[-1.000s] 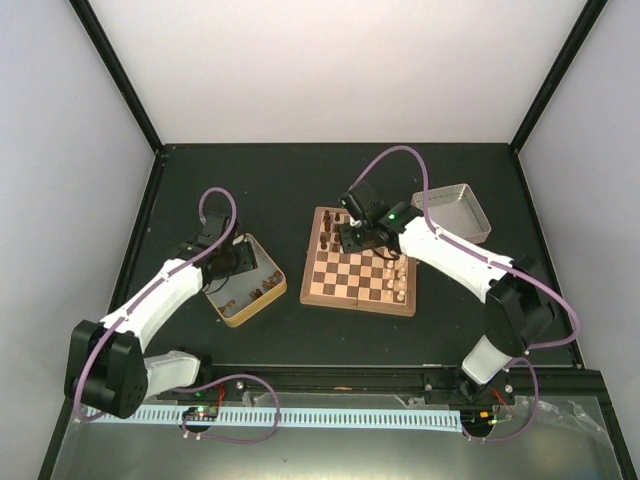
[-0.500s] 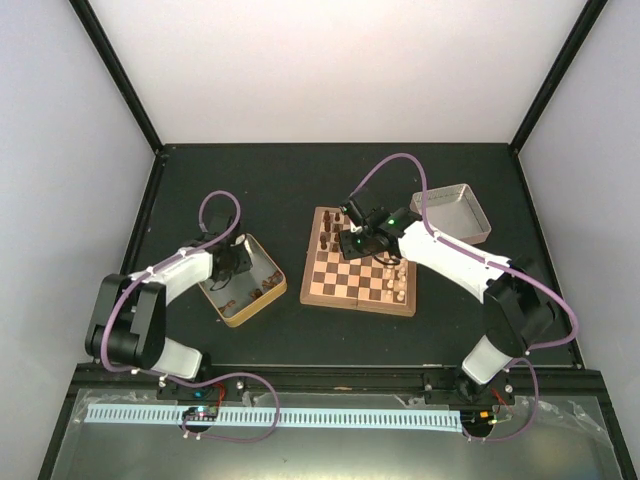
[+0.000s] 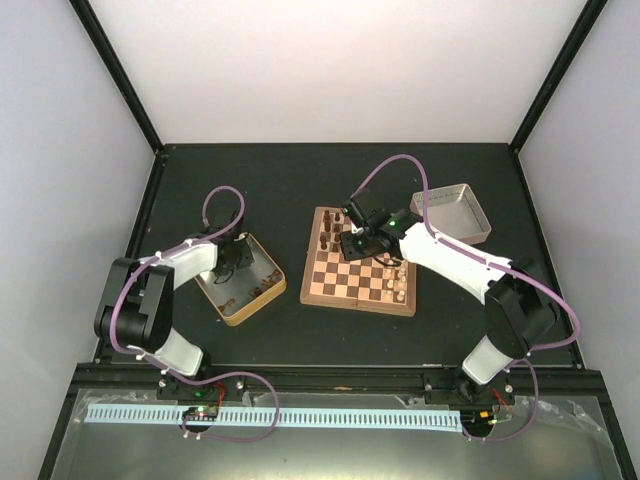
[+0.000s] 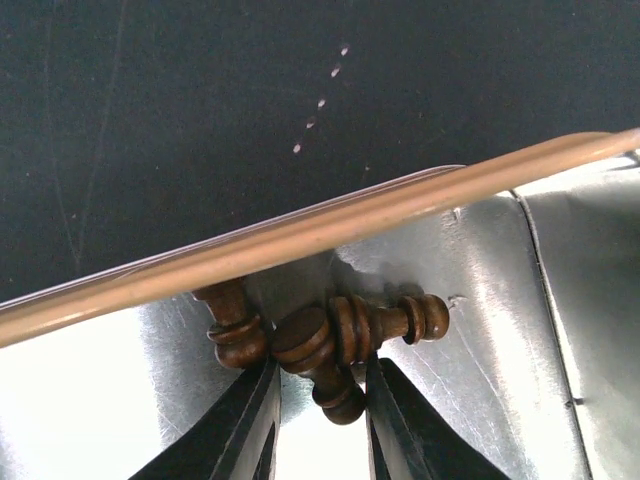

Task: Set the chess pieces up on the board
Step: Pick up the chess piece from the storage box.

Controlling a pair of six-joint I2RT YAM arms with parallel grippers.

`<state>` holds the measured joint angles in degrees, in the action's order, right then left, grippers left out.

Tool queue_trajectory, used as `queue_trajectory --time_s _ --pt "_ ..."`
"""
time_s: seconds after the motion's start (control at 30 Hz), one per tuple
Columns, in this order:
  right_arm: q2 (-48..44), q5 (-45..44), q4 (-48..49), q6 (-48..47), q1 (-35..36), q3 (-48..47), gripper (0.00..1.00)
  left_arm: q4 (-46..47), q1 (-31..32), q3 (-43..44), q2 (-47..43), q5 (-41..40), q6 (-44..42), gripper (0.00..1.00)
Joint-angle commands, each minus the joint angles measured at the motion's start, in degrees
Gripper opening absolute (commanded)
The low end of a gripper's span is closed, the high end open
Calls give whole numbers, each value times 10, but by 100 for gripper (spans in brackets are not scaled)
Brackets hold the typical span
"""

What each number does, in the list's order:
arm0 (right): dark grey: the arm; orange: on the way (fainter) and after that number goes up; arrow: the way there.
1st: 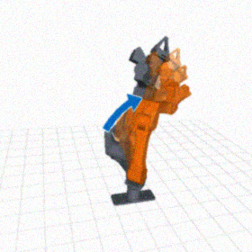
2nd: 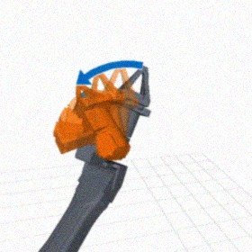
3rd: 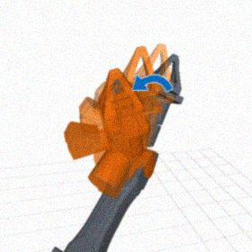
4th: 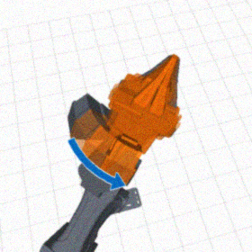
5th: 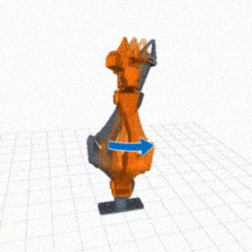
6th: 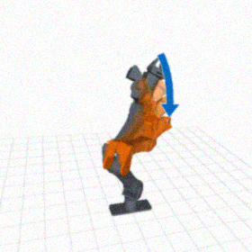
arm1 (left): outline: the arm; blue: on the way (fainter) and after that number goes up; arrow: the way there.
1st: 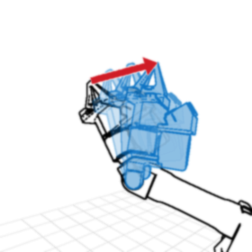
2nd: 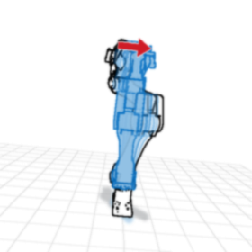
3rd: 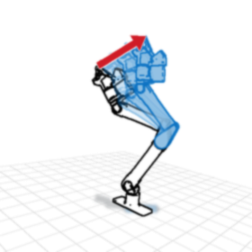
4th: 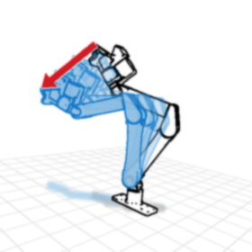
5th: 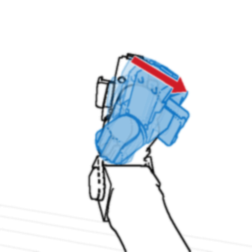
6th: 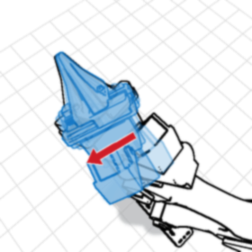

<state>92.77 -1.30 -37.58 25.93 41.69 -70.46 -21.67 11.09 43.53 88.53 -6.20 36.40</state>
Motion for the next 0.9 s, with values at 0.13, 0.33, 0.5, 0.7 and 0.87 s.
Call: queue_trajectory --time_s 0.13,0.33,0.5,0.7,0.87 --pt "-19 0 10 4 -2 7 28 -17 -6 24 21 -44 1 12" --pt "-19 3 13 6 -2 11 28 -19 -7 25 16 -48 -8 23" --pt "-19 6 14 6 -2 10 28 -16 -7 33 32 -46 -14 24" --pt "-20 6 12 6 -2 12 28 -15 -7 39 36 -58 -14 14" --pt "-22 7 12 8 -2 11 28 -21 -7 40 16 -56 -17 6"
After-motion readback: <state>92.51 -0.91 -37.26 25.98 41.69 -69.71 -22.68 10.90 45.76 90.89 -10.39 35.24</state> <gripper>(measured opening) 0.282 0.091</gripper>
